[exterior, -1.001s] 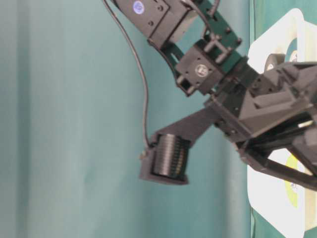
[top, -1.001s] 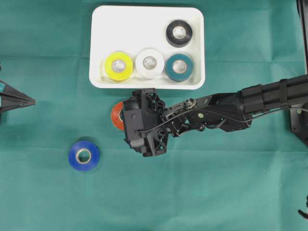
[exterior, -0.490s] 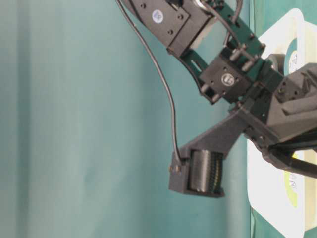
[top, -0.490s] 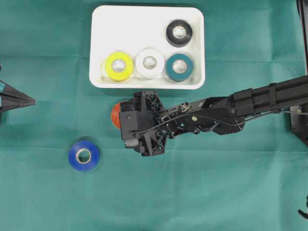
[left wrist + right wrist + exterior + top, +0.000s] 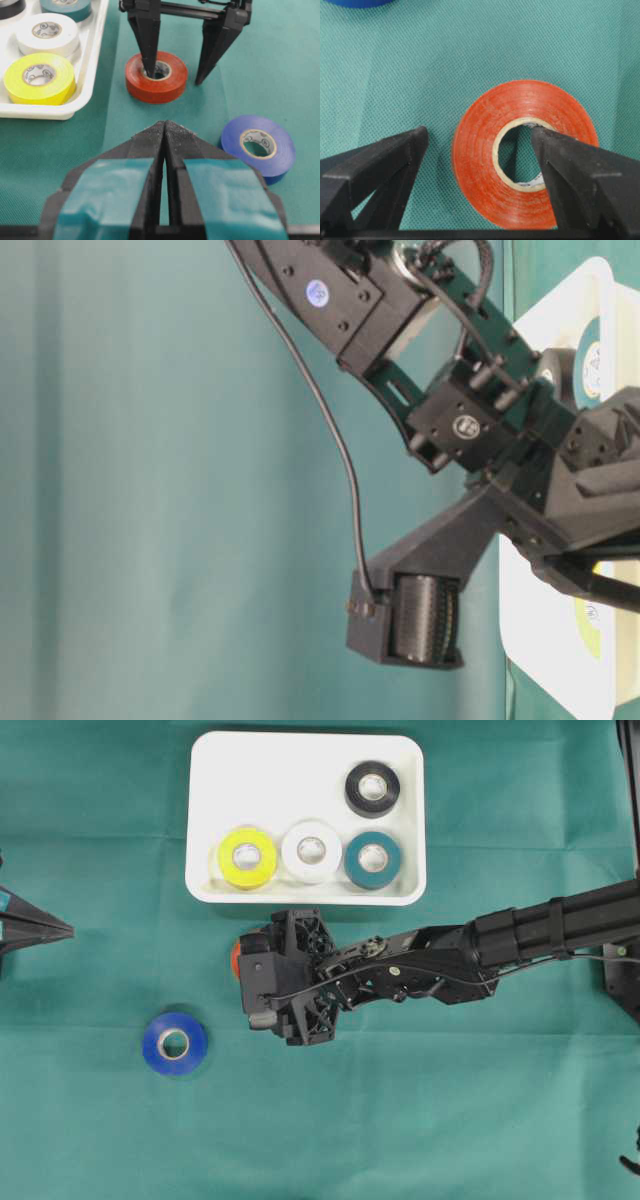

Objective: Put the tape into the white case with the right arm.
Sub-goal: 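Lower the right gripper into the red roll's hole and grip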

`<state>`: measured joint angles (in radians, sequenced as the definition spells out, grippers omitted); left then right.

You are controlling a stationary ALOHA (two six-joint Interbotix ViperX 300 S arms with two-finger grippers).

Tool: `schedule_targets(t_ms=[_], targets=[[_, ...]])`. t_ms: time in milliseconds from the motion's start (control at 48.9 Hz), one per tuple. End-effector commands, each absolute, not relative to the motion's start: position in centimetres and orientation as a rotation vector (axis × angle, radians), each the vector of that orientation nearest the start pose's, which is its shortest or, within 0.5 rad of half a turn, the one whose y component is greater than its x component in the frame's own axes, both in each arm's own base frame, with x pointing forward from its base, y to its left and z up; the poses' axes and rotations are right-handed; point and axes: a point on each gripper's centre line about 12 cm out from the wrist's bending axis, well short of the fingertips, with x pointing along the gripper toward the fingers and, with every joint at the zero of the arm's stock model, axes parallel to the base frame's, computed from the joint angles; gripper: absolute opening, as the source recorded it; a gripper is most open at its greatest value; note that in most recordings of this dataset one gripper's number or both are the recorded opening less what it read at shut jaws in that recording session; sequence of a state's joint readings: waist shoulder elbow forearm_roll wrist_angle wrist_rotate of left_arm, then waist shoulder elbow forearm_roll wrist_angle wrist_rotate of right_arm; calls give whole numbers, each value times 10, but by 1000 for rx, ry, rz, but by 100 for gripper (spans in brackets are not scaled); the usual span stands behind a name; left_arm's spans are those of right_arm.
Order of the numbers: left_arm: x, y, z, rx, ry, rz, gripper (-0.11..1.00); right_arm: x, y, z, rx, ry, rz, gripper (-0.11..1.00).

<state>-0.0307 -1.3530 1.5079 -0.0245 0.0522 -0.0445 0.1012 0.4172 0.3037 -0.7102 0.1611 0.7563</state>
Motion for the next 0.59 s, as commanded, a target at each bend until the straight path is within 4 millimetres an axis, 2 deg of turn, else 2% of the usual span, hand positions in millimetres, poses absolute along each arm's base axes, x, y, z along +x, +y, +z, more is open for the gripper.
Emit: schedule_targets(t_ms=[0,163,245,572], targets=[[133,-4,184,-66,199,-22,0,483,37,98,-31,816,-23,57],[133,-4,183,-66,200,-22,0,484,40,101,-26,811,-20,17],[133,-4,183,-65,202,-22,0,485,40,104,-25,805,-21,4],[133,-4,183,-65,200,-22,0,488,46,123,-26,764,-11,3]])
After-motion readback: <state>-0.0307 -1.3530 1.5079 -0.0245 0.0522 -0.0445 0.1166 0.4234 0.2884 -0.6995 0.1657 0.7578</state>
